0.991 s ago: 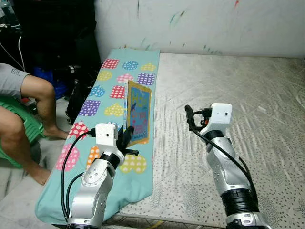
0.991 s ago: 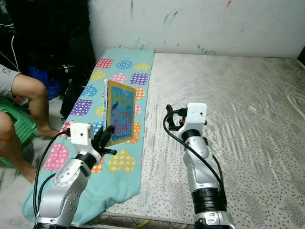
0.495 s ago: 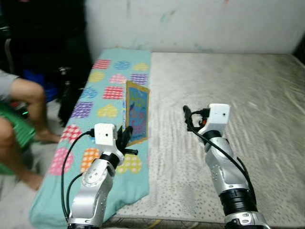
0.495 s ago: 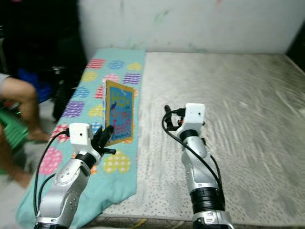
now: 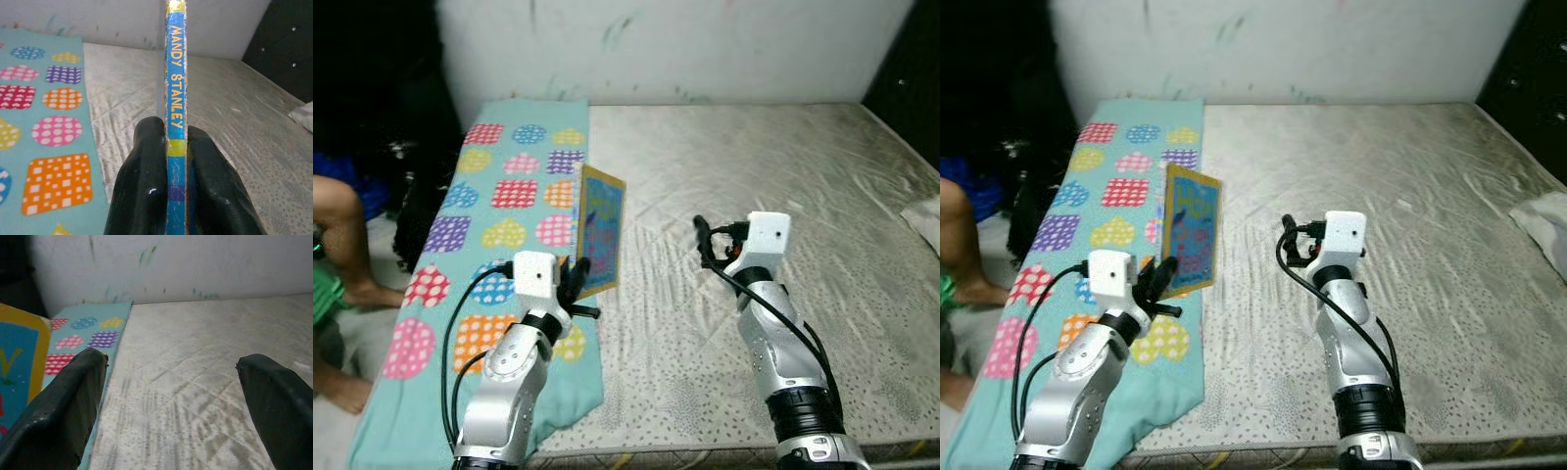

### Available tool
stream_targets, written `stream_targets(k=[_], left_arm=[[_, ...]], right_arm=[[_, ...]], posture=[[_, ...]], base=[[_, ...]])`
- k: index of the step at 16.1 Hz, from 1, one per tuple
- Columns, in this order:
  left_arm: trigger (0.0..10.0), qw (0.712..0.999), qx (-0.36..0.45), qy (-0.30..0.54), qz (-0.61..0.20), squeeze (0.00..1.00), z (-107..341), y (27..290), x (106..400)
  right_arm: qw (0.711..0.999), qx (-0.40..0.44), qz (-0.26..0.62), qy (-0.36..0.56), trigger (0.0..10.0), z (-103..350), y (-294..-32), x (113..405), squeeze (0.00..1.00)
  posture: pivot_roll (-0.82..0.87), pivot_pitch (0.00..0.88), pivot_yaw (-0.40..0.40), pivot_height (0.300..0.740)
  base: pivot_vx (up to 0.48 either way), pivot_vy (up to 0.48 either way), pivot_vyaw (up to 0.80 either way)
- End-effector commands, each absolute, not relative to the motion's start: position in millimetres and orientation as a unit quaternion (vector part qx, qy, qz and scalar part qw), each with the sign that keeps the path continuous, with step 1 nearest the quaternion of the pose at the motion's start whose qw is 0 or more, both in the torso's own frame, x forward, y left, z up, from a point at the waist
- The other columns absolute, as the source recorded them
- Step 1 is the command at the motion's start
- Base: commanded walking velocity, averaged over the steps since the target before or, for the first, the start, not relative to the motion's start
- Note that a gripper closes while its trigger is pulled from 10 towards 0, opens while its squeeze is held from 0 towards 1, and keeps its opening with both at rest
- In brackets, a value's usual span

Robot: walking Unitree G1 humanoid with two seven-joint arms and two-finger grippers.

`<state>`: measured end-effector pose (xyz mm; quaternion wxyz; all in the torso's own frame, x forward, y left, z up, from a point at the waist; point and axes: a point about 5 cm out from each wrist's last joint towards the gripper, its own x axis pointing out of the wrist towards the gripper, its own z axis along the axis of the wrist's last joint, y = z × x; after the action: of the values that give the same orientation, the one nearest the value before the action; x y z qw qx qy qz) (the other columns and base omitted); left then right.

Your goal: Clean up the room

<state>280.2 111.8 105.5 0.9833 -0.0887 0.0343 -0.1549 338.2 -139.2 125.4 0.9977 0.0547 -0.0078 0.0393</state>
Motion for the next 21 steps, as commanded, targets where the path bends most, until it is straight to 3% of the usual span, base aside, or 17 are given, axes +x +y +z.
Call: stream_targets(k=[1,8,21], left_arm=[[10.0,0.985,-0.080,0.014,-0.152,0.00,113.2,113.0,283.3],[10.0,0.985,-0.078,0.016,-0.155,0.00,113.0,112.0,284.7],[10.0,0.985,-0.082,0.018,-0.152,0.00,111.7,112.5,283.1]], right_arm=[[0.998,0.054,0.043,-0.007,10.0,126.6,-135.5,340.6,0.00],[0.998,0.049,0.040,-0.009,10.0,125.8,-136.8,341.4,0.00],[0.998,0.048,0.042,-0.008,10.0,124.8,-135.2,341.0,0.00]], posture=[[-0.10,0.000,0.010,0.740],[-0.11,0.000,0.010,0.740],[-0.11,0.000,0.006,0.740]], base=[[0.000,0.000,0.00],[0.000,-0.107,0.00],[0.000,-0.340,0.00]])
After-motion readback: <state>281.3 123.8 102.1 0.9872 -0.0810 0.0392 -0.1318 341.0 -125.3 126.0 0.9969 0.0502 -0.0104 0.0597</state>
